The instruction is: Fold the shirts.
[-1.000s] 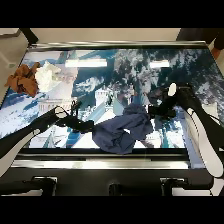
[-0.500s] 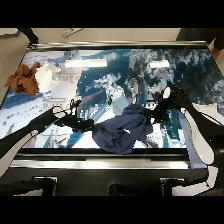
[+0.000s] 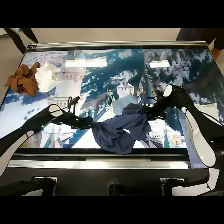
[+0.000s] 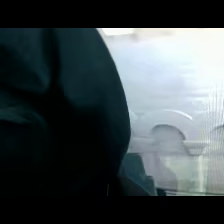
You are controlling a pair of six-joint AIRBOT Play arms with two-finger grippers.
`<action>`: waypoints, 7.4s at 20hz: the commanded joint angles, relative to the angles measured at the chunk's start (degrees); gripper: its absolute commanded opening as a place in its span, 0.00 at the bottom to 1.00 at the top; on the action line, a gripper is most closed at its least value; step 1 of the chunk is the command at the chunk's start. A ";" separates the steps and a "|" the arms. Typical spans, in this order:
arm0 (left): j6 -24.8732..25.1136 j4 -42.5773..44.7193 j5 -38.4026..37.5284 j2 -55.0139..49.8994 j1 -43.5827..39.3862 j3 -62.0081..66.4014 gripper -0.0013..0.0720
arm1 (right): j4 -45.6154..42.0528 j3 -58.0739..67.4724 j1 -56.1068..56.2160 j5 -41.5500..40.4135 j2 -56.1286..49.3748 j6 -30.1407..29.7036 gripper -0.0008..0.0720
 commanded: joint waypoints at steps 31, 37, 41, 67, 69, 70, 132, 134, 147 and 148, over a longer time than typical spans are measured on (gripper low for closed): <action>0.17 21.05 6.88 13.31 21.77 30.38 0.05 | -20.00 28.85 -0.07 -17.07 19.76 9.73 0.07; -0.11 19.82 5.66 -7.80 21.77 27.67 0.05 | -4.11 28.85 -0.07 -19.30 -4.74 17.94 0.07; -0.11 19.61 0.92 -12.98 21.66 27.67 0.05 | 3.26 28.85 -0.02 -19.26 -11.85 17.92 0.07; 9.73 -4.90 -3.85 3.02 28.76 -19.43 0.36 | 2.43 28.39 -22.77 22.77 -5.92 -6.19 0.59; 9.77 -4.87 -3.58 3.10 28.50 -19.41 0.06 | 2.21 26.64 -22.36 22.45 -5.92 -6.14 0.59; 9.79 -4.85 -3.41 3.26 28.52 -19.41 0.05 | 1.90 24.72 -21.51 22.25 -5.92 -6.23 0.59; 8.04 3.26 -0.26 -15.17 30.14 26.45 0.05 | 3.37 23.80 -10.56 -14.32 -9.07 1.29 0.07; 8.07 -0.09 1.95 -18.21 29.88 28.68 0.05 | 3.15 23.80 -10.56 -21.51 -9.49 2.10 0.07; 11.91 7.08 -24.46 -19.04 31.56 25.29 0.05 | -3.80 15.19 -10.27 10.05 -5.97 -3.23 0.07; 11.89 7.15 -24.48 -19.21 31.82 24.04 0.05 | -3.69 14.05 -10.27 9.14 -6.25 -2.93 0.07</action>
